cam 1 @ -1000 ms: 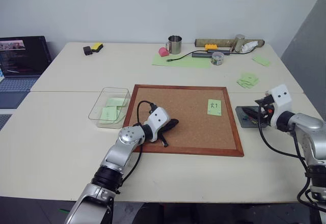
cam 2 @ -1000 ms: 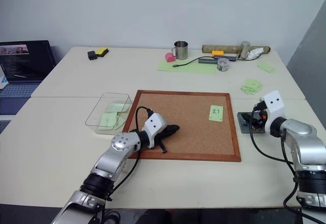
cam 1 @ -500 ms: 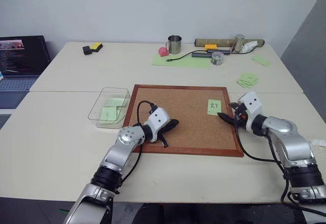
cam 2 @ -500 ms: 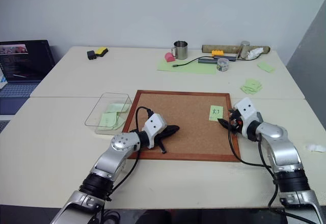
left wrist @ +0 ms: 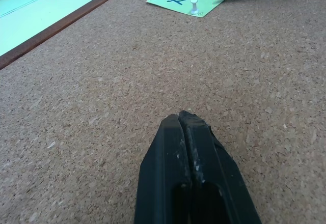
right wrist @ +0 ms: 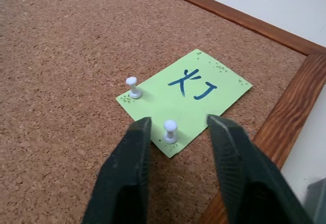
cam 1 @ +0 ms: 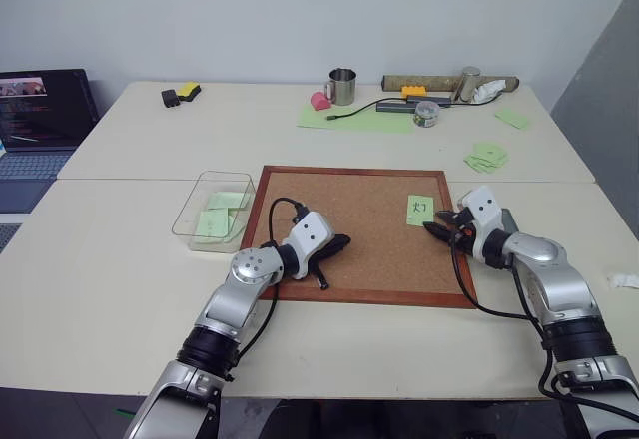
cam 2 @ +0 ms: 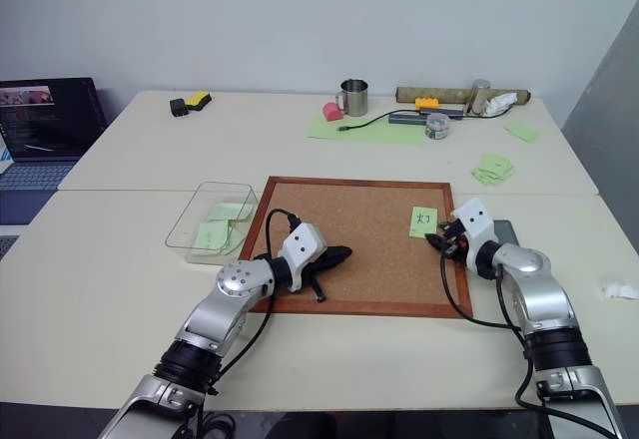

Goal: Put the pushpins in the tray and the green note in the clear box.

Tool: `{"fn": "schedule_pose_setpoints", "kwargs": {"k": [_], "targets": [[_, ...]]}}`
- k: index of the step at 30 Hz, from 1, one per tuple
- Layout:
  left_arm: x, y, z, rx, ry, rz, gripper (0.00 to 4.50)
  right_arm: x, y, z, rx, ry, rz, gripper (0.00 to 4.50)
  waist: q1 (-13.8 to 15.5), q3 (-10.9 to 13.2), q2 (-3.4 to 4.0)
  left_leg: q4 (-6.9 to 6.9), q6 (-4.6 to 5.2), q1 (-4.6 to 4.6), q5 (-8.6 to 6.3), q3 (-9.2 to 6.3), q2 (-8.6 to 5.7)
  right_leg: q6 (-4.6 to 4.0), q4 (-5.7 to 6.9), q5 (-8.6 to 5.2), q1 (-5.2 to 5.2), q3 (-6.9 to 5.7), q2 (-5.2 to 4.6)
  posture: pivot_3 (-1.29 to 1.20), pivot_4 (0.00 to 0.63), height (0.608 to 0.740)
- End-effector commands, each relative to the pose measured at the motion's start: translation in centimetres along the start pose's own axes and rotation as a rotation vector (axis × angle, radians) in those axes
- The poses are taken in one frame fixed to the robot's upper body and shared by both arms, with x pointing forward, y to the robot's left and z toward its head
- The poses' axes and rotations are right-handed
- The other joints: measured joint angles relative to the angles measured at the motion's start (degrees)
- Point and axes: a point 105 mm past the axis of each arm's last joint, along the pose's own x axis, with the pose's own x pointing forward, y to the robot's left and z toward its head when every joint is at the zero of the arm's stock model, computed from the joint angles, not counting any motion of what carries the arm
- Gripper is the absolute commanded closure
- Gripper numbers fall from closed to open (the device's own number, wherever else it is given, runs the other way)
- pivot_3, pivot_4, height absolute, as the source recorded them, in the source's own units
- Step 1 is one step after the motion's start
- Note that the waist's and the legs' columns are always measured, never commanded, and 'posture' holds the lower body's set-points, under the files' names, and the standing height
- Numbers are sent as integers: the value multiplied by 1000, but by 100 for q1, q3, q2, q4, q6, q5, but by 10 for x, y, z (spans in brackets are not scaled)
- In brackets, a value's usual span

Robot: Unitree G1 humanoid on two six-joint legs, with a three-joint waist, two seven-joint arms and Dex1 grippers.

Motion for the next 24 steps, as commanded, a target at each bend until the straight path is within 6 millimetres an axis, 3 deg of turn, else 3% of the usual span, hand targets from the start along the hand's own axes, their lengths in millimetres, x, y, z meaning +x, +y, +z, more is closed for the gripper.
{"fn": "schedule_pose_setpoints", "kwargs": {"k": [1,5,24], "targets": [[-4,-15,-31,-53,109,-44,4500,0,1,12,-17,-46,11,3814,0,0,0,-1,0,0,0,0,0,0,0,0,0,0,0,0,150,740],[-4,-15,-32,-54,112,-42,4500,0,2,12,-12,-48,18,4455,0,0,0,-2,-1,0,0,0,0,0,-2,0,0,0,0,0,150,740],[-3,-16,-37,-60,132,-34,4500,-13,16,39,14,-168,72,4455,2,-4,1,-13,0,7,0,-1,0,0,-2,0,1,0,0,0,150,740]]}}
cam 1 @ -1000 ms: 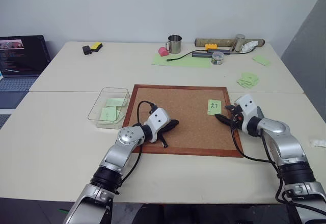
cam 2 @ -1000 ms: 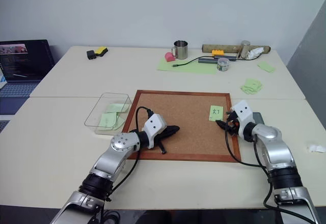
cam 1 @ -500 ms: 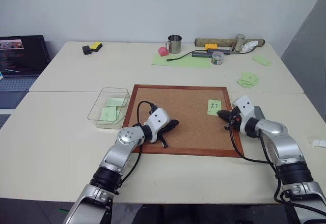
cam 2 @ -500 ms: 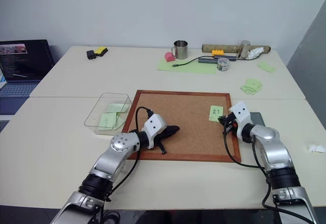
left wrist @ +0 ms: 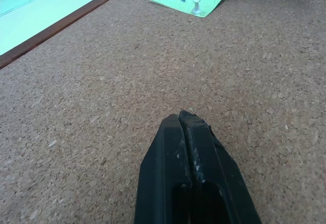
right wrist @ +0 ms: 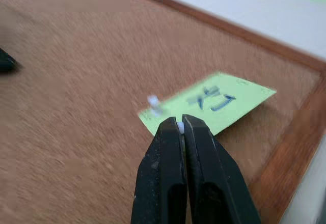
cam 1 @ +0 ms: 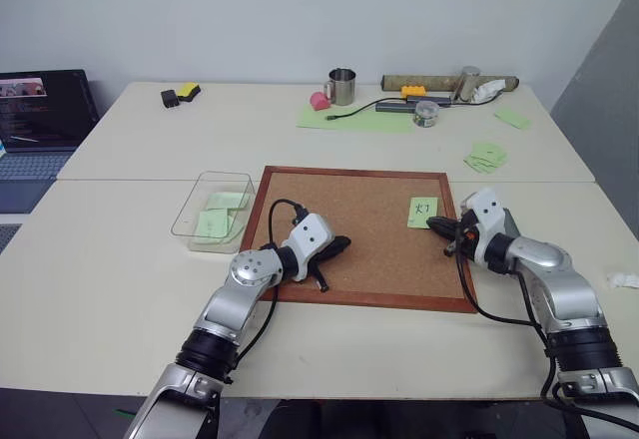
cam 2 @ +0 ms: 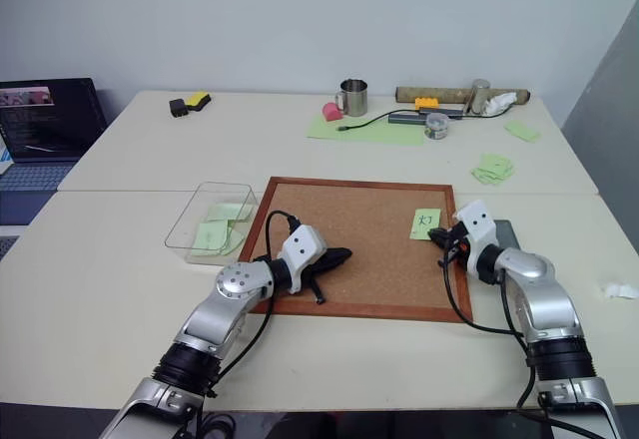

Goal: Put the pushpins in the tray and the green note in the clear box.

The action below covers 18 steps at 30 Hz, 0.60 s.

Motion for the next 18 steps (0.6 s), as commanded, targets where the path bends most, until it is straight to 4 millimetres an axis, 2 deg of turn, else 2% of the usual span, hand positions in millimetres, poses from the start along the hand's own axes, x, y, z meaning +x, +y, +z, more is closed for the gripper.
{"fn": "schedule_pose_setpoints", "kwargs": {"k": [1,11,18], "targets": [[-3,-15,-36,-59,128,-33,4500,-3,1,20,-2,-74,9,4455,2,0,0,0,0,0,0,0,0,0,0,0,0,0,0,0,150,740],[-4,-17,-38,-59,134,-38,4500,-7,-3,31,57,-121,-2,4455,2,0,0,0,0,0,0,1,0,0,-1,0,0,1,0,0,150,740],[-4,-18,-38,-59,134,-40,4500,-10,-3,36,38,-127,-13,4455,2,-1,0,-1,0,0,0,1,0,0,-2,0,0,1,0,0,150,740]]}}
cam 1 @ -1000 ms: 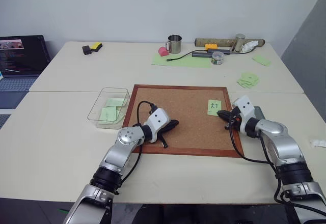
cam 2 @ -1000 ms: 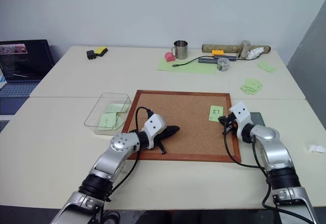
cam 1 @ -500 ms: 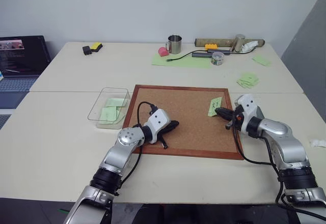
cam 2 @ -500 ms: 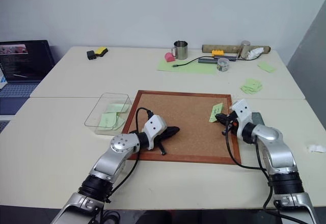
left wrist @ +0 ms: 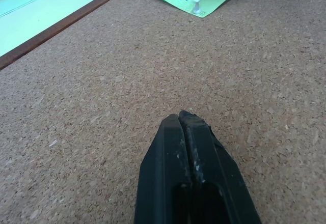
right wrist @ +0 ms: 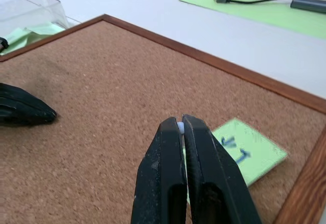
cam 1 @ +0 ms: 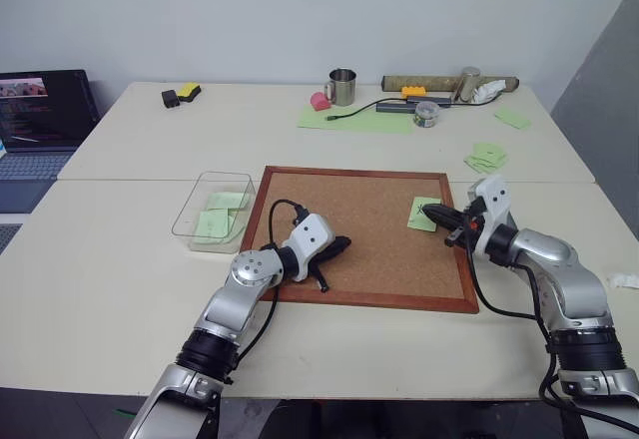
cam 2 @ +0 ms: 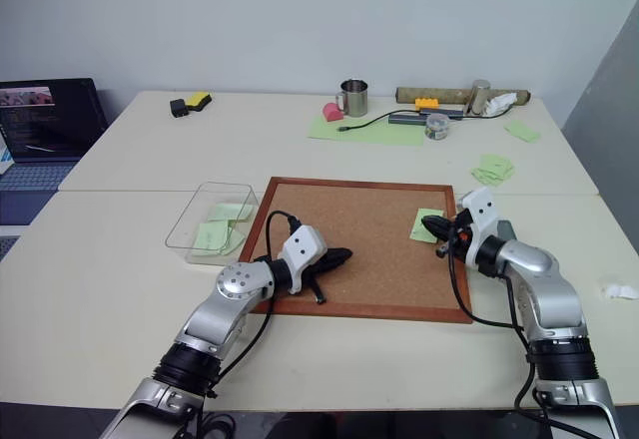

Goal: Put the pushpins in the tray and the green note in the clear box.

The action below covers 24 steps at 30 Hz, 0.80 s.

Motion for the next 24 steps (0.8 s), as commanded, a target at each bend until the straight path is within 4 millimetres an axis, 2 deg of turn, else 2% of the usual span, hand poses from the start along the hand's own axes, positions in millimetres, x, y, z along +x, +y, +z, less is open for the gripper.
{"fn": "schedule_pose_setpoints", "kwargs": {"k": [1,4,9,14,17,24], "targets": [[-3,-16,-35,-53,129,-40,4500,-7,-4,21,-38,-59,-22,4455,0,0,0,0,0,0,0,0,0,0,0,0,0,0,0,0,150,740],[-3,-16,-35,-53,129,-39,4500,-14,-16,21,-45,-50,-88,4455,1,0,0,0,0,0,0,-1,0,0,0,0,0,0,0,0,150,740],[-4,-16,-36,-54,130,-40,4500,-38,-55,-2,-68,92,-291,4455,6,0,0,0,-2,-1,1,0,0,0,-2,0,0,0,0,0,150,740],[-4,-17,-35,-51,130,-47,4500,-57,-71,-24,-81,215,-383,4455,-1,-4,5,-5,0,0,0,1,0,0,0,0,0,1,0,0,150,740],[-4,-16,-35,-50,130,-50,4500,-60,-74,-31,-74,245,-408,4455,-1,-4,6,-4,0,0,0,2,0,0,0,0,0,1,0,0,150,740],[-4,-16,-35,-47,132,-54,4500,-61,-75,-32,-53,251,-414,3203,0,-4,6,-4,0,0,0,4,0,0,-1,0,0,2,0,0,150,740]]}}
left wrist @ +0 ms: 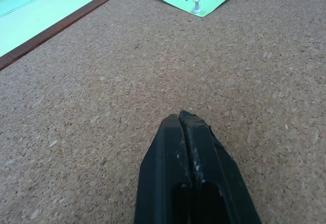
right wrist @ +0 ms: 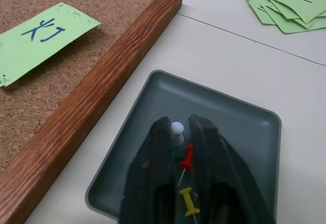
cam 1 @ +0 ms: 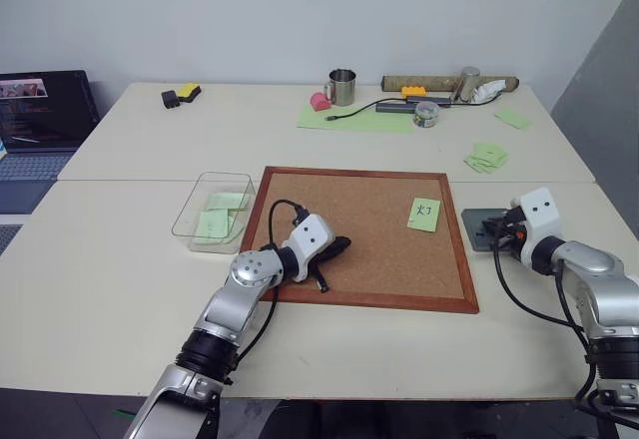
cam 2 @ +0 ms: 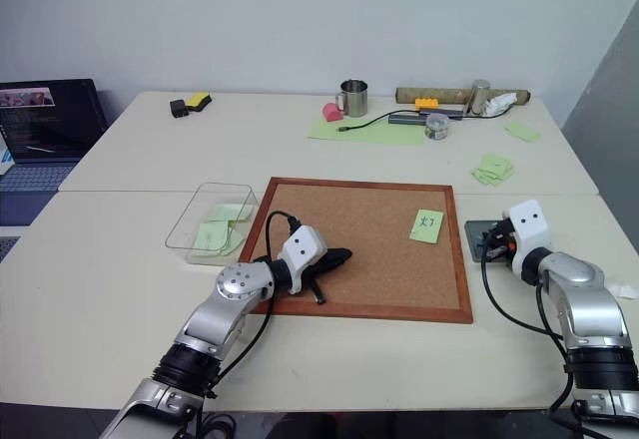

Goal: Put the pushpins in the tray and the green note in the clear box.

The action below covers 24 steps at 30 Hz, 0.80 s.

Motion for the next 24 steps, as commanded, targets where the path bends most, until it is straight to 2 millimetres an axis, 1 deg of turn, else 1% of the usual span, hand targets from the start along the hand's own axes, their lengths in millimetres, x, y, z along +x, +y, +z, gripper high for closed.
{"fn": "schedule_pose_setpoints", "kwargs": {"k": [1,8,12,14,16,20,24], "targets": [[-3,-16,-35,-49,130,-55,4500,-4,-5,11,-5,-31,-16,2990,0,0,0,0,0,0,0,0,0,0,0,0,0,0,0,0,150,740],[-3,-17,-35,-47,130,-58,4500,-6,-7,17,-12,-47,-19,1712,0,0,0,0,0,0,0,0,0,0,0,0,0,0,0,0,150,740],[-3,-17,-35,-46,129,-58,4500,-9,-8,27,-25,-78,-14,883,0,0,0,0,0,0,0,0,0,0,0,0,0,0,0,0,150,740],[-3,-17,-35,-46,129,-59,4500,-11,-7,31,-35,-91,1,883,1,0,0,0,0,0,0,0,0,0,1,0,0,0,0,0,150,740],[-3,-16,-35,-46,129,-58,4500,-13,-2,38,-49,-113,39,883,2,0,0,0,0,0,0,0,0,0,0,0,0,0,0,0,150,740],[-2,-16,-35,-45,129,-59,4500,-15,28,52,-99,-169,194,883,1,-1,1,0,0,0,0,-1,0,0,1,0,1,-1,0,0,150,740],[-2,-15,-34,-44,127,-58,4500,-8,56,60,-116,-221,288,883,1,-4,-4,1,3,1,-2,-2,0,0,0,0,2,-2,0,0,150,740]]}}
